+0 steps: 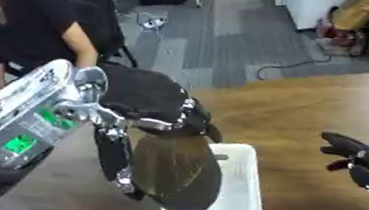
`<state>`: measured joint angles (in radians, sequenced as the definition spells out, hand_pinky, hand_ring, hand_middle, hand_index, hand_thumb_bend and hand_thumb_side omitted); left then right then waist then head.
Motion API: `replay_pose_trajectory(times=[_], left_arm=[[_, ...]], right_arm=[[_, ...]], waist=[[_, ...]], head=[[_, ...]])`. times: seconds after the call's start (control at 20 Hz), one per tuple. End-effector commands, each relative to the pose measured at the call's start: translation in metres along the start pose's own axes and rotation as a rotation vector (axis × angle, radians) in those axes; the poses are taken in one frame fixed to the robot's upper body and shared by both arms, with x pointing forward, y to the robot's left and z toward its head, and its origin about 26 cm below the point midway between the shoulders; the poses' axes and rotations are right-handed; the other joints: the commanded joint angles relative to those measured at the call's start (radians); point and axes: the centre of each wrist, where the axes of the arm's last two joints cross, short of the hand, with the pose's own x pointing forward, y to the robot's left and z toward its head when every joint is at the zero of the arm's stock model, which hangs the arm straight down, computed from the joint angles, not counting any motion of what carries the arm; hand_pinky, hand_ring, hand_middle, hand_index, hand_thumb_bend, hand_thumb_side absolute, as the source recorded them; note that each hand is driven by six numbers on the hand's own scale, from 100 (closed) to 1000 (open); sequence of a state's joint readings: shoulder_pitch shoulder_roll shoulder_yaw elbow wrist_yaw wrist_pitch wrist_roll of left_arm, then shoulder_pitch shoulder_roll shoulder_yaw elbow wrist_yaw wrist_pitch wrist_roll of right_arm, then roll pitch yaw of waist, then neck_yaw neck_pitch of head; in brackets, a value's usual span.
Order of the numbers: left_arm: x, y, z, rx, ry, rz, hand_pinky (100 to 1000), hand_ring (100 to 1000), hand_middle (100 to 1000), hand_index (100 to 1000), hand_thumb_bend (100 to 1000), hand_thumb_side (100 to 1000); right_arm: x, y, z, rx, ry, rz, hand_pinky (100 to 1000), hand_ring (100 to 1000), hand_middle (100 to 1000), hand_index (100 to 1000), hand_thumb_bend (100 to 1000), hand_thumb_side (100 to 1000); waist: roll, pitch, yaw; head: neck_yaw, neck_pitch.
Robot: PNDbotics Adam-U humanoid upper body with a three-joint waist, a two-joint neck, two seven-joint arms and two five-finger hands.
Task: Pick up objects on the table and place them in the box.
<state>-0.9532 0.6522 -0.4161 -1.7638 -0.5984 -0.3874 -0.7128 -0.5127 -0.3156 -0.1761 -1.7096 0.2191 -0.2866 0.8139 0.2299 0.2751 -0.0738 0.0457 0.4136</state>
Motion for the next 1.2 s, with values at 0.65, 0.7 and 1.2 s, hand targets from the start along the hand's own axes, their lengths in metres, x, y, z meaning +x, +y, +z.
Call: replay_pose_trajectory(times=[0.65,0.7,1.2], left_arm=[[-0.003,-0.009,-0.018,-0.039,-0.051,-0.065,100,100,290,343,100,156],[-0.004,-0.011,-0.019,-0.039,-0.051,-0.063,100,100,289,343,100,156],[-0.008,-0.036,-0.021,-0.146,-0.057,-0.072,372,356,532,625,357,167]], right_arm=[[0.013,-0.019,-0.011,-0.042,-0.046,0.085,788,921,1000,1000,100,1000],[0.013,-0.019,-0.011,-0.044,-0.046,0.086,788,921,1000,1000,100,1000],[0.015,-0.021,-0.012,-0.061,-0.065,0.086,788,921,1000,1000,100,1000]], waist=[[-0.008,0.021,-0.058],[-0.009,0.022,-0.059],[-0.014,0.031,-0.053]], head=[[0.023,-0.047],[0.023,-0.047],[0.022,-0.046]])
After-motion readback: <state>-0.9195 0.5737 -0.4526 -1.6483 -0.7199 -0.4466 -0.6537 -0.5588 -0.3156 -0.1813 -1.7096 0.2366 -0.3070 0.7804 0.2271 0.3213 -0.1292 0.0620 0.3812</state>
